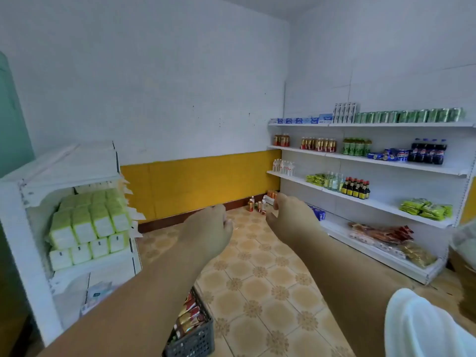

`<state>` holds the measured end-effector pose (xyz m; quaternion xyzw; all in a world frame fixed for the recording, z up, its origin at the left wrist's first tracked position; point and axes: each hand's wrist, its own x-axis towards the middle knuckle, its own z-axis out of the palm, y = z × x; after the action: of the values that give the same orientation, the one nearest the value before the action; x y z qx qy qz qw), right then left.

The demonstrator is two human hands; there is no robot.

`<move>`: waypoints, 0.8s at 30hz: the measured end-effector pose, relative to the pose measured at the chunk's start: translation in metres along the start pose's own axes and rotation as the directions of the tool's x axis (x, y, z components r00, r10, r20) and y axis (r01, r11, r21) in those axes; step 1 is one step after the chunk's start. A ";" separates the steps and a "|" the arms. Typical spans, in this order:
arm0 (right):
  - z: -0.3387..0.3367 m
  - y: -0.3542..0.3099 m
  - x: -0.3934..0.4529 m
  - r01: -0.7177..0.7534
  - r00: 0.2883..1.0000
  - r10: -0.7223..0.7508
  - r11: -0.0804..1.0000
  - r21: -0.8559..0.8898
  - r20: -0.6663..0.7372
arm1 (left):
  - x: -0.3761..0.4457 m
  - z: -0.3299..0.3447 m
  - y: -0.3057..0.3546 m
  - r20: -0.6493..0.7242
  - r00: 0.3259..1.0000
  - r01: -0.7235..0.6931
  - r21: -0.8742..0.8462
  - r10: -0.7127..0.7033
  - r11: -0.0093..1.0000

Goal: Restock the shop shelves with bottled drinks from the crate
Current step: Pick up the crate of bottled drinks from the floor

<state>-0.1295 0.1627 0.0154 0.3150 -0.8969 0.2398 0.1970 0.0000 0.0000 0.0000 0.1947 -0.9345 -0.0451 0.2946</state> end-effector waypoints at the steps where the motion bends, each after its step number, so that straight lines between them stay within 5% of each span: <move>1: 0.003 0.006 0.009 0.005 1.000 -0.005 1.000 -0.008 0.003 | 0.008 0.007 0.005 -0.008 1.000 -0.005 0.027 0.006 1.000; 8: 0.051 0.037 0.054 -0.016 0.998 0.016 1.000 0.001 0.068 | 0.055 0.065 0.009 0.069 0.997 0.026 0.076 -0.031 0.997; 24: 0.200 0.034 0.247 -0.035 0.996 0.035 0.999 0.004 0.084 | 0.231 0.204 -0.090 -0.065 0.996 0.051 -0.071 -0.056 0.996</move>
<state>-0.3714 -0.0413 -0.0317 0.3095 -0.9091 0.2323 0.1542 -0.2588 -0.1793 -0.0621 0.2108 -0.9164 -0.0789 0.3309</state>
